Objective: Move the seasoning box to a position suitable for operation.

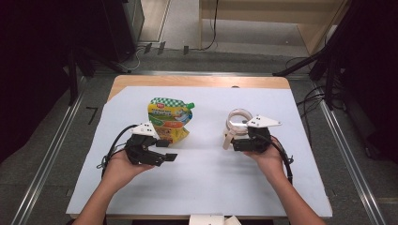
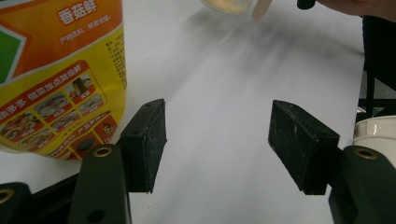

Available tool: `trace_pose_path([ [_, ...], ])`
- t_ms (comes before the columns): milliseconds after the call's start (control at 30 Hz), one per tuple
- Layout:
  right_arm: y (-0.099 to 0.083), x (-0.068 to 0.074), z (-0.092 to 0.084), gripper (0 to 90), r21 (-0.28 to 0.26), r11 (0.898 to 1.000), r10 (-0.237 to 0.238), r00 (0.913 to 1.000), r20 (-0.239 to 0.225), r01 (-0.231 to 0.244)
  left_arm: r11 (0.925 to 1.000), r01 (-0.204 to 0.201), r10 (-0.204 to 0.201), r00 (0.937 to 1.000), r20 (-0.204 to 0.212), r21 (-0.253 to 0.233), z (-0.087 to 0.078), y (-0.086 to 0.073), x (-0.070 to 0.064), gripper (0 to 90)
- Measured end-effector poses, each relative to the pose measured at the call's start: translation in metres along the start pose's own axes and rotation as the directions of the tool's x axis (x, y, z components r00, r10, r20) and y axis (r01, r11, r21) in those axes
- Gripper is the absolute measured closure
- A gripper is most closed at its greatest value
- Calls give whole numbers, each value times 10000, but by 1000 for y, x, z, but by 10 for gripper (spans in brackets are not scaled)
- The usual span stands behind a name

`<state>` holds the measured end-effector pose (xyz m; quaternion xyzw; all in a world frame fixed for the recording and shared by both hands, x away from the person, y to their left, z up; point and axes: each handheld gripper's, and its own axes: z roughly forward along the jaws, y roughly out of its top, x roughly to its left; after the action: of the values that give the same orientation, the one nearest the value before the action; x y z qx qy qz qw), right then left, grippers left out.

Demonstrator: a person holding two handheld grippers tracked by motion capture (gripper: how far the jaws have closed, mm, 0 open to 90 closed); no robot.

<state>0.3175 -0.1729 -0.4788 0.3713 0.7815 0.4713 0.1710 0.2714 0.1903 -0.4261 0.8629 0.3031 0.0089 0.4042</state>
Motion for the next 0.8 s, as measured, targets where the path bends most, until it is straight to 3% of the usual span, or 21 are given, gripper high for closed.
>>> trace_pose_path([
  [333,-5,42,8,118,229,9981,-541,9939,-958,565,9999,-126,126,9999,111,63,3,1,-3,378],
  [600,-10,64,24,118,308,9966,-702,9826,-1720,766,9997,-226,223,9995,204,98,5,2,-5,378],
  [800,-15,76,33,118,534,9922,-997,9745,-2009,1125,9999,-159,159,9991,401,7,10,6,-9,381],
])
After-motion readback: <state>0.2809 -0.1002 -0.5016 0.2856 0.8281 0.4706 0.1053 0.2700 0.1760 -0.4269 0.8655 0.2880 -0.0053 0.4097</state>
